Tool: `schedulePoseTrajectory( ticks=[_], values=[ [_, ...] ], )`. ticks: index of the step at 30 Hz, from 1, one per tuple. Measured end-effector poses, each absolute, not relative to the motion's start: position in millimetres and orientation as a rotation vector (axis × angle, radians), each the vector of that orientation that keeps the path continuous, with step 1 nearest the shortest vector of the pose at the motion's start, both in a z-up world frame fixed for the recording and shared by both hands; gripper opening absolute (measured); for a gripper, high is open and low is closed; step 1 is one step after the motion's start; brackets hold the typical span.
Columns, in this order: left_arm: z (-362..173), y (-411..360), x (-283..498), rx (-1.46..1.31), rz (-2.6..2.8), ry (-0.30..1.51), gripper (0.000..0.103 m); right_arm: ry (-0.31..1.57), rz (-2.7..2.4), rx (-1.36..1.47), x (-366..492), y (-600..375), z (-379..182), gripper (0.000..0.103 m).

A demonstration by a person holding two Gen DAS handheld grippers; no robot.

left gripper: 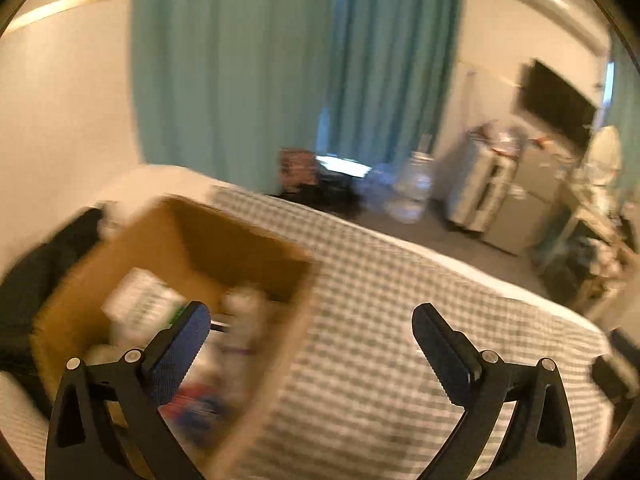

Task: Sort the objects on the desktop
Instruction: 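Move the left gripper down to the red-and-white sachet, then grasp the sachet with the left gripper and carry it over the box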

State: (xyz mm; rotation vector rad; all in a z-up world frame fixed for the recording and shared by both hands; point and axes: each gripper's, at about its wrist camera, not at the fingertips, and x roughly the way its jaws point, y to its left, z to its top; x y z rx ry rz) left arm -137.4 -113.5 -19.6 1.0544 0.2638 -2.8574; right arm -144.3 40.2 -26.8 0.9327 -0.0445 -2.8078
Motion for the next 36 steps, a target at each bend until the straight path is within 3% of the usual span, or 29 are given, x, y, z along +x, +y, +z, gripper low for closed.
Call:
schedulePoseTrajectory(
  ticks=[2, 9, 18, 24, 33, 35, 36],
  values=[
    [-28, -92, -144, 1.079, -2.888, 0.276, 0.103, -0.064, -2.827, 0.949, -142, 55, -35, 0.1],
    [-80, -16, -181, 1.231, -2.926, 0.042, 0.103, -0.278, -2.795, 1.003, -165, 92, -56, 0.1],
    [-138, 29, -225, 1.344, -2.943, -0.118, 0.103, -0.378, -2.827, 1.201, -214, 132, -115, 0.101],
    [-169, 37, -250, 1.404, -2.936, -0.095, 0.103, -0.249, -2.961, 1.328, -238, 144, -135, 0.101],
    [-208, 38, -283, 1.448, -2.931, -0.066, 0.103, -0.322, -2.887, 1.42, -252, 159, -165, 0.101],
    [-209, 39, -283, 1.471, -2.939, -0.061, 0.097, -0.345, -2.866, 1.451, -251, 155, -177, 0.101],
    [-209, 40, -285, 1.479, -2.946, -0.09, 0.085, -0.352, -2.854, 1.484, -252, 155, -183, 0.101]
  ],
)
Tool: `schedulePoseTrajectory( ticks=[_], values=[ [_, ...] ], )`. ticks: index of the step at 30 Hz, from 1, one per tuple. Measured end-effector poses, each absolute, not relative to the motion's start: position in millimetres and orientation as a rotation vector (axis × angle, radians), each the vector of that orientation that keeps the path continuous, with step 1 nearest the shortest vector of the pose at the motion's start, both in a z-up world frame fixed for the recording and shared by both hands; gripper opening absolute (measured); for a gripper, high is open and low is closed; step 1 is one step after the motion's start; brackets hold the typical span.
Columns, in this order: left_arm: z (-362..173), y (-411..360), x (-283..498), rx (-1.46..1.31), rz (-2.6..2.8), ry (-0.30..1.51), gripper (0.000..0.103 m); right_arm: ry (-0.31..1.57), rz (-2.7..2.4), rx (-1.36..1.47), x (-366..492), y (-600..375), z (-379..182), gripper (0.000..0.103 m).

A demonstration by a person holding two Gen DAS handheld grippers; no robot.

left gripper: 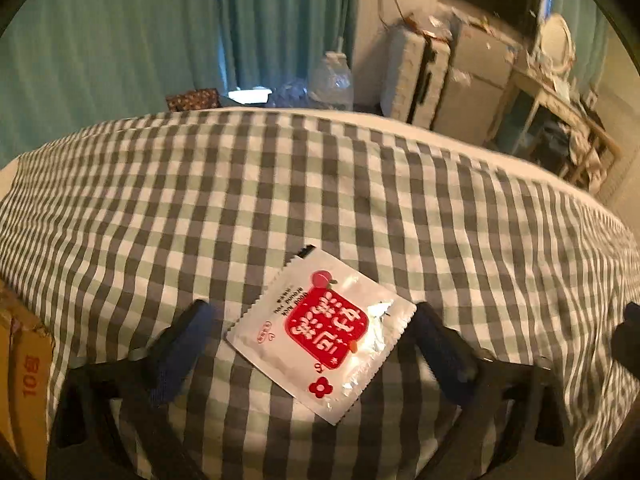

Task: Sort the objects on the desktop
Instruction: 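Grasp the sachet with the left gripper and carry it over the box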

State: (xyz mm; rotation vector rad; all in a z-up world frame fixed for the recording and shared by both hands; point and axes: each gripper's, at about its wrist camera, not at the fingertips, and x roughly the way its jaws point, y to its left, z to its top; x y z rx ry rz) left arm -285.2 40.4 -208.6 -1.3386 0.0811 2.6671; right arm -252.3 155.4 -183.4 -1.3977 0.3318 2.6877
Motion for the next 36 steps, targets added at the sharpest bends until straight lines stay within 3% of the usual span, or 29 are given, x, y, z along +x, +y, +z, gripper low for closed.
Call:
schedulePoseTrajectory(
  ticks=[1, 5, 11, 19, 27, 30, 36],
  values=[
    [-205, 42, -284, -1.32, 2.659, 0.107, 0.065, 0.335, 2.673, -1.42, -253, 155, -189, 0.101],
    [-194, 40, -282, -1.318, 2.617, 0.124, 0.034, 0.33, 2.654, -1.47, -254, 153, -200, 0.101],
    [-181, 13, -263, -1.314, 2.574, -0.035, 0.013, 0.257, 2.688, -1.452, -238, 145, -193, 0.101],
    [-148, 24, -228, -1.224, 2.549, -0.034, 0.004, 0.219, 2.694, -1.389, -209, 142, -163, 0.101],
    [-57, 1, -182, -1.061, 2.593, -0.14, 0.004, 0.319, 2.781, -1.286, -155, 138, -110, 0.101],
    [-16, -12, -158, -0.996, 2.654, -0.081, 0.004, 0.336, 2.851, -1.253, -134, 119, -91, 0.101],
    [36, -65, -116, -0.974, 2.824, -0.075, 0.004, 0.203, 3.019, -1.163, -111, 51, -50, 0.101]
  ],
)
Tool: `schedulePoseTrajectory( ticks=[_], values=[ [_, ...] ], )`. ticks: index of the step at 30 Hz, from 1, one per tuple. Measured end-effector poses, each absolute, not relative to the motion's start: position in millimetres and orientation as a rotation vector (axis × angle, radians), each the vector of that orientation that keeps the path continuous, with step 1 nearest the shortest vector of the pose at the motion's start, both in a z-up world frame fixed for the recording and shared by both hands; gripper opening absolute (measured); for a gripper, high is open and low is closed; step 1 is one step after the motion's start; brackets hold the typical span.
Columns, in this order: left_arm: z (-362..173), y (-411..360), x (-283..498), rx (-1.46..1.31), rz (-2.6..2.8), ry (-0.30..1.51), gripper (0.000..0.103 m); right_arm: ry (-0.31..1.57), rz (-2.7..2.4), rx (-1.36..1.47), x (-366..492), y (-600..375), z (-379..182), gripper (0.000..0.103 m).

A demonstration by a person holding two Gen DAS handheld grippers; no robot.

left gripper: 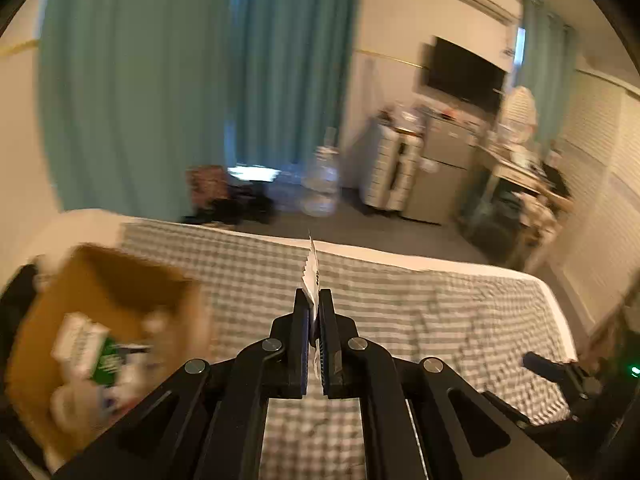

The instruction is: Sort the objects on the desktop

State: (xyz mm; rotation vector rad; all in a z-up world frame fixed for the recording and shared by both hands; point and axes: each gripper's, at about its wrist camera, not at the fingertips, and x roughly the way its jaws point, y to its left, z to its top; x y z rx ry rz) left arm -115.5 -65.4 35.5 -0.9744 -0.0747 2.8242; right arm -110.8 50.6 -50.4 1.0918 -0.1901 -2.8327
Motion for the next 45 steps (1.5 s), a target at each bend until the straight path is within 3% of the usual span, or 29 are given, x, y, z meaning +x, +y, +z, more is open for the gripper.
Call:
schedulePoseTrajectory(
  ticks=[5, 10, 12, 14, 15, 16, 23, 32, 45],
  values=[
    [42, -127, -96, -1.062, 2.972, -0.083, 0.004, -0.152, -2.731, 1.001, -101, -12, -30, 0.103],
    [6, -185, -87, -1.206, 3.009, -0.117, 0.004, -0.115, -2.676, 1.007, -94, -60, -28, 0.103],
    [-10, -191, -86, -1.248, 3.016, -0.076, 0.009, -0.124, -2.667, 1.032, -99, -71, -31, 0.103],
    [-20, -196, -82, -1.275, 3.006, -0.055, 0.036, -0.146, -2.673, 1.043, -102, -75, -37, 0.103],
    [-25, -197, -81, -1.277, 3.01, -0.053, 0.073, -0.163, -2.683, 1.052, -101, -80, -40, 0.103],
    [-26, -194, -80, -1.254, 3.026, -0.056, 0.093, -0.18, -2.687, 1.066, -99, -82, -44, 0.103],
    [-20, -195, -69, -1.07, 3.024, -0.112, 0.103, -0.306, -2.747, 1.155, -97, -70, -63, 0.103],
    [-9, -158, -58, -0.955, 2.938, 0.078, 0.103, -0.33, -2.897, 1.185, -97, -48, -59, 0.103],
    [-30, -137, -71, -1.101, 2.876, 0.191, 0.103, -0.434, -2.963, 1.218, -86, -26, -68, 0.103]
  ],
)
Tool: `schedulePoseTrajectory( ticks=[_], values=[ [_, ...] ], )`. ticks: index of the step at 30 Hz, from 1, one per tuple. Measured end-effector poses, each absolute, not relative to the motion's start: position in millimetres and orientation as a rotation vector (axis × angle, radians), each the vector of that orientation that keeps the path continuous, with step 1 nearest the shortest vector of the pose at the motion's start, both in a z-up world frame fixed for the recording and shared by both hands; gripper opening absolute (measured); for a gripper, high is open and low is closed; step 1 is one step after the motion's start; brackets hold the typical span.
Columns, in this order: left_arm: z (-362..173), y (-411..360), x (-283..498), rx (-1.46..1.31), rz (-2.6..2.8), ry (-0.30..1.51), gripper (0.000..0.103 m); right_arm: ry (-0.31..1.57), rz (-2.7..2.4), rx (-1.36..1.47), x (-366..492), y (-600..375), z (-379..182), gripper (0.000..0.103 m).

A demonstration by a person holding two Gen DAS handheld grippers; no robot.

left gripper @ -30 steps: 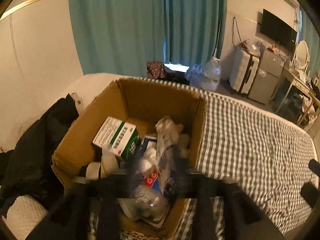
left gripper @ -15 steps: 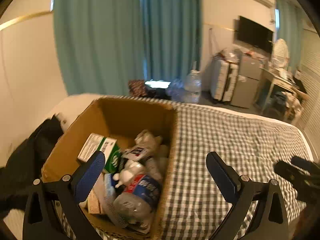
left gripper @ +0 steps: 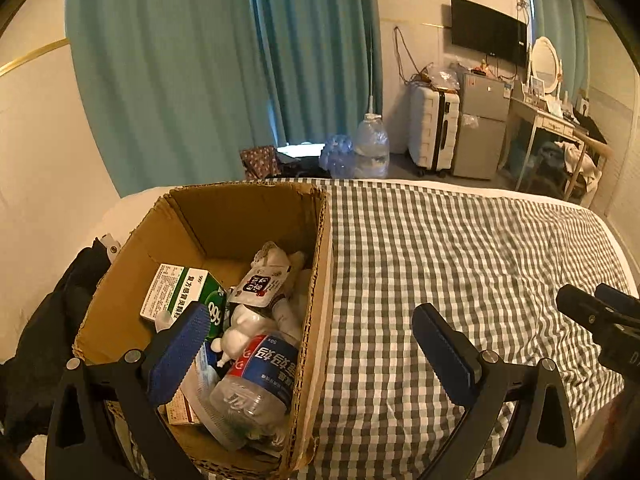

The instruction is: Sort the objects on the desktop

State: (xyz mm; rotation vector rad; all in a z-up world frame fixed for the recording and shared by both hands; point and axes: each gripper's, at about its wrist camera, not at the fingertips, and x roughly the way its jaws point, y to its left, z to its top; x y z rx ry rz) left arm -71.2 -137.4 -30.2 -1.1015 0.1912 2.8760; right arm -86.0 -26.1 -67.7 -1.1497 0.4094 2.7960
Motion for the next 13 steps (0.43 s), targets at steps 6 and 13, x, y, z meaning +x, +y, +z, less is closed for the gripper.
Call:
schedulePoseTrajectory(
  ticks=[6, 13],
  values=[
    [-35, -138, -74, -1.135, 2.864, 0.191, 0.103, 0.393, 2.8, -1.163, -85, -29, -71, 0.103],
    [-37, -138, -74, -1.13, 2.861, 0.194, 0.103, 0.366, 2.813, -1.164, -84, -37, -72, 0.103]
  ],
)
